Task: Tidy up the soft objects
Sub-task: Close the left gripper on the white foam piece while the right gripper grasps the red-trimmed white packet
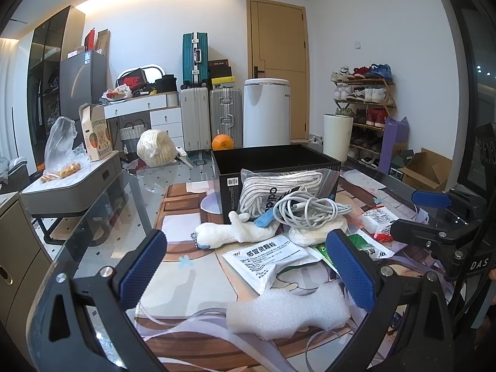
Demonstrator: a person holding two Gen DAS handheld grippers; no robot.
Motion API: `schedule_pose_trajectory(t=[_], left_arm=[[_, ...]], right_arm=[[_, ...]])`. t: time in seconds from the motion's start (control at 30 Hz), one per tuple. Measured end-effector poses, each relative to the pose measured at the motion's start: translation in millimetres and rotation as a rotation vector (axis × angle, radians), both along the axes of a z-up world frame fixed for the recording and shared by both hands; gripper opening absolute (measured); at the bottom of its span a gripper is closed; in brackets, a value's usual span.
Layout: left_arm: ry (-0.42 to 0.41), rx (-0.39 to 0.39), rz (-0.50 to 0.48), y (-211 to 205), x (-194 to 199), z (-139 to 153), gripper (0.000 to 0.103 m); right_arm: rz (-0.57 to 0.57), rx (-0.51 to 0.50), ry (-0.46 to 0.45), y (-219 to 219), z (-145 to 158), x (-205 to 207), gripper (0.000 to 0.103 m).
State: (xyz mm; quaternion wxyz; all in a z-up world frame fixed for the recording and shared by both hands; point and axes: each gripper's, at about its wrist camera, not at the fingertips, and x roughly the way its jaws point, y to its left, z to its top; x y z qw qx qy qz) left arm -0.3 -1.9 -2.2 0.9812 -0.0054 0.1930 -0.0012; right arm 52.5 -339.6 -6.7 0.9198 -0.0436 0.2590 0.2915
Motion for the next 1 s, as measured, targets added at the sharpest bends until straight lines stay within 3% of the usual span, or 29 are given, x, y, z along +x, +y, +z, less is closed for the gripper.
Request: schedule_pose_trajectory(t=[0.53, 0.73, 1.0], left_arm=[[0.069, -0.013, 0.006, -1.3, 0.3, 8.2, 0.103], [0.125, -0.036, -0.023, -1.7, -2.9, -1.5, 0.103], [0.205, -0.008, -0.074, -13.2, 0.7, -14.9, 0.103]], right_arm=[[0.015, -0.037, 0.038, -3.7, 9.0, 14.1, 0.103], [0.008, -0.088, 0.052, -3.7, 8.2, 16.9, 0.103], [-0.002, -0.124, 0.085, -7.1, 0.1, 20.2, 0.103]])
